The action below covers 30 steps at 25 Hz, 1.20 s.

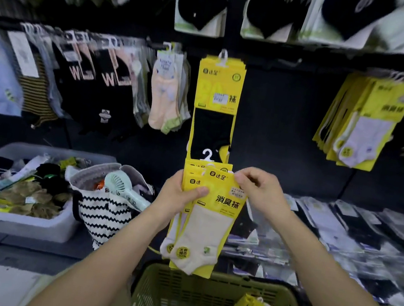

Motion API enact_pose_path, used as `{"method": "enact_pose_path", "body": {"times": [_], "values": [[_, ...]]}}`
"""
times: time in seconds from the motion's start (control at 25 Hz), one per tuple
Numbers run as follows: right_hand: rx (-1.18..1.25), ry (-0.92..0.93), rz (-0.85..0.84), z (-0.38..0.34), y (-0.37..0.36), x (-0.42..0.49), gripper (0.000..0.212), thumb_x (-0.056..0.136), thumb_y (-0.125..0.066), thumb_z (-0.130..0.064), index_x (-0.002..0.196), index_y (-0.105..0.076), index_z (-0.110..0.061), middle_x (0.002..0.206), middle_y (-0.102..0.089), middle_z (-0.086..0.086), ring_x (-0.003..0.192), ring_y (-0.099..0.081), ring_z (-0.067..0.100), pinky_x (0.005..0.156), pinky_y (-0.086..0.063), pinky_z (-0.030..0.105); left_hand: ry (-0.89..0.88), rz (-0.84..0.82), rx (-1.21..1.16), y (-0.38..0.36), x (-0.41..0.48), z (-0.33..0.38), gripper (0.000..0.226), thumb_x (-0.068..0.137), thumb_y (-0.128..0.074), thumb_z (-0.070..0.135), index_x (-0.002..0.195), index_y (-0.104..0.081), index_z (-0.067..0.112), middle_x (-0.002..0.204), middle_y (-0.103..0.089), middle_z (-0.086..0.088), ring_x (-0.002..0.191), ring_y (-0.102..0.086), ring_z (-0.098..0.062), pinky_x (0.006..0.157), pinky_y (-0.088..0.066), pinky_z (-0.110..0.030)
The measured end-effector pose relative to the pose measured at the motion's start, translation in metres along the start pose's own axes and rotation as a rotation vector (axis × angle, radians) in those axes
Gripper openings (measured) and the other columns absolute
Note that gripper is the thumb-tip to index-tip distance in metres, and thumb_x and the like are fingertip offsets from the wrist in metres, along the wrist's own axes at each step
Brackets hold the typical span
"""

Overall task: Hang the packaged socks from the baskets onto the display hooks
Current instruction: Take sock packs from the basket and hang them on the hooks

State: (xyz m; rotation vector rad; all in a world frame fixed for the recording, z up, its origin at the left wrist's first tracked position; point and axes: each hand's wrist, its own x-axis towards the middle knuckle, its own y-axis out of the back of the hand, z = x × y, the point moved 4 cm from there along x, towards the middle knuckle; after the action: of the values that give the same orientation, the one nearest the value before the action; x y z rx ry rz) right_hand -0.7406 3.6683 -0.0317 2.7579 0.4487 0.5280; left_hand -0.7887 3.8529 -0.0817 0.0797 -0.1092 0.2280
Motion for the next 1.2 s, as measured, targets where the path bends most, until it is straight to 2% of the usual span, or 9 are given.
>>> {"method": "enact_pose_path", "body": {"times": [0.12, 0.24, 0.44, 0.52, 0.64, 0.8, 0.92, 1.08, 1.2], "values": [[-0.054, 0.043, -0.084, -0.033, 0.012, 0.022, 0.008, 0.088, -0.062, -0.011, 0.084, -0.069, -0.013, 0.079, -0.066, -0.005, 0.071, -0.059, 0.005, 0.062, -0.048, 0.01, -0.071, -0.013, 0.008, 0.002, 0.015, 0.028, 0.03, 0.076, -0.074, 0.01, 0.093, -0.057, 0.028, 0.087, -0.069, 0.01, 0.073, -0.068, 0.003, 0.058, -0.05, -0.012], [-0.089, 0.053, -0.043, -0.059, 0.022, 0.042, 0.009, 0.088, -0.062, -0.014, 0.082, -0.067, -0.016, 0.079, -0.066, -0.004, 0.072, -0.061, 0.007, 0.061, -0.05, 0.013, -0.119, -0.028, -0.025, 0.003, 0.029, 0.053, 0.03, 0.076, -0.075, 0.011, 0.096, -0.057, 0.026, 0.092, -0.07, 0.006, 0.078, -0.069, -0.002, 0.061, -0.052, -0.015], [-0.117, 0.095, 0.118, -0.09, 0.03, 0.076, 0.014, 0.089, -0.06, -0.016, 0.077, -0.066, -0.019, 0.075, -0.068, -0.004, 0.072, -0.063, 0.011, 0.069, -0.051, 0.028, -0.16, -0.118, -0.146, 0.006, 0.047, 0.082, 0.045, 0.071, -0.071, 0.029, 0.112, -0.056, 0.017, 0.111, -0.069, -0.007, 0.101, -0.067, -0.025, 0.087, -0.053, -0.044], [-0.196, 0.138, 0.118, -0.101, 0.031, 0.09, 0.014, 0.089, -0.059, -0.017, 0.077, -0.065, -0.021, 0.071, -0.067, -0.007, 0.072, -0.064, 0.007, 0.066, -0.05, 0.025, -0.172, -0.151, -0.176, 0.009, 0.055, 0.09, 0.048, 0.074, -0.067, 0.027, 0.118, -0.054, 0.012, 0.116, -0.066, -0.013, 0.106, -0.064, -0.032, 0.092, -0.05, -0.049], [-0.294, 0.183, 0.128, -0.116, 0.032, 0.109, 0.015, 0.09, -0.058, -0.02, 0.076, -0.063, -0.025, 0.069, -0.064, -0.014, 0.072, -0.062, -0.001, 0.059, -0.043, 0.015, -0.222, -0.151, -0.17, 0.018, 0.066, 0.109, 0.039, 0.078, -0.063, 0.027, 0.115, -0.057, 0.017, 0.115, -0.067, -0.01, 0.104, -0.065, -0.028, 0.09, -0.052, -0.044], [-0.301, 0.211, 0.213, -0.133, 0.036, 0.136, 0.012, 0.09, -0.059, -0.021, 0.08, -0.066, -0.02, 0.072, -0.064, -0.014, 0.073, -0.06, 0.0, 0.06, -0.041, 0.016, -0.263, -0.088, -0.219, 0.042, 0.081, 0.129, 0.021, 0.091, -0.053, 0.013, 0.106, -0.061, 0.026, 0.111, -0.069, -0.006, 0.1, -0.067, -0.022, 0.086, -0.055, -0.038], [-0.267, 0.216, 0.249, -0.145, 0.035, 0.153, 0.01, 0.089, -0.06, -0.021, 0.085, -0.069, -0.017, 0.073, -0.064, -0.013, 0.075, -0.06, 0.003, 0.065, -0.044, 0.018, -0.259, -0.036, -0.219, 0.061, 0.089, 0.131, 0.019, 0.092, -0.052, 0.011, 0.108, -0.061, 0.019, 0.108, -0.07, -0.009, 0.096, -0.068, -0.025, 0.081, -0.057, -0.038], [-0.301, 0.224, 0.226, -0.156, 0.024, 0.169, 0.01, 0.086, -0.062, -0.02, 0.08, -0.069, -0.018, 0.073, -0.066, -0.009, 0.078, -0.064, 0.011, 0.072, -0.05, 0.027, -0.226, 0.037, -0.216, 0.084, 0.092, 0.123, 0.012, 0.09, -0.057, 0.014, 0.101, -0.061, 0.015, 0.091, -0.075, -0.003, 0.081, -0.072, -0.018, 0.06, -0.056, -0.024], [-0.372, 0.244, 0.22, -0.157, 0.016, 0.175, 0.012, 0.086, -0.063, -0.02, 0.076, -0.07, -0.02, 0.073, -0.066, -0.01, 0.078, -0.063, 0.01, 0.072, -0.049, 0.025, -0.179, 0.092, -0.222, 0.102, 0.09, 0.111, 0.018, 0.088, -0.06, 0.018, 0.104, -0.062, 0.011, 0.097, -0.073, -0.01, 0.085, -0.071, -0.024, 0.062, -0.058, -0.029]]}}
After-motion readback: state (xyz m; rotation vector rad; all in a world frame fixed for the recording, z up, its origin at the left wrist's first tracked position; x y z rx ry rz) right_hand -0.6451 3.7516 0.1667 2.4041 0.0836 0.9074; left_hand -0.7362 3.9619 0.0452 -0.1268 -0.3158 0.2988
